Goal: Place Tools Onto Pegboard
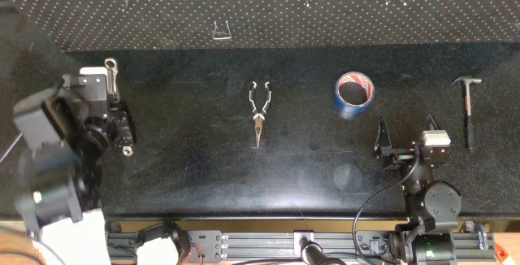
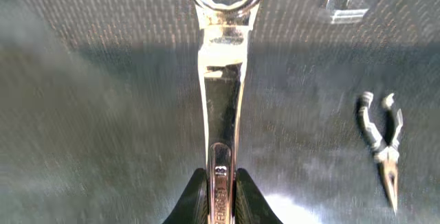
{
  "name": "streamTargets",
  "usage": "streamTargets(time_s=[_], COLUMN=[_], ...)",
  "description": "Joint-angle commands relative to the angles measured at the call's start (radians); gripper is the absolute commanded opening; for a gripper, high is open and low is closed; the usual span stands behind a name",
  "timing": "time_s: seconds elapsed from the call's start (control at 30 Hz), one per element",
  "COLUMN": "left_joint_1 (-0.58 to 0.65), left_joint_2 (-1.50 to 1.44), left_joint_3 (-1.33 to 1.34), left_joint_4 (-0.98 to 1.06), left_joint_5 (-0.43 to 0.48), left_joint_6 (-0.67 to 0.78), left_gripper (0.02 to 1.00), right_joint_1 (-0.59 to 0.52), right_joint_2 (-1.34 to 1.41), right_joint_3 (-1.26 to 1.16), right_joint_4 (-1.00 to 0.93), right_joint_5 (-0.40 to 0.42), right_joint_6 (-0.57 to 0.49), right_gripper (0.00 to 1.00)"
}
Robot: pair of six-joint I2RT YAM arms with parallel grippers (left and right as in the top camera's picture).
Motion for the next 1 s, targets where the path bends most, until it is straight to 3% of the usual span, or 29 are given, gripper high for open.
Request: streamTargets(time_s=[0.03, 0.33, 0.7, 0.87, 1.0], left_joint_1=[-0.029, -0.029, -0.034, -0.104, -0.173], left_joint_2=[0.020, 0.141, 0.352, 0.401, 0.401], left_joint_3=[-0.008, -0.163, -0.171, -0.171, -0.171], left_joint_4=[0.201, 0.544, 0.711, 0.783, 0.783], left_joint_5=[-0.020, -0.009, -0.010, -0.013, -0.133], left_joint_6=[-0.028, -0.028, -0.024, -0.024, -0.025], left_gripper=[0.029, 0.029, 0.027, 0.029, 0.027], right_joint_1=[0.003, 0.003, 0.003, 0.003, 0.003], right_joint_2=[-0.005, -0.005, -0.005, -0.005, -0.005], right_joint_3=[-0.003, -0.003, -0.003, -0.003, -0.003], right_joint_4=[-0.006, -0.006, -0.006, -0.006, -0.006], right_joint_5=[0.012, 0.012, 0.012, 0.012, 0.012], right_joint_6=[-0.010, -0.010, -0.010, -0.010, -0.010], right_gripper=[0.976, 0.976, 0.976, 0.976, 0.976])
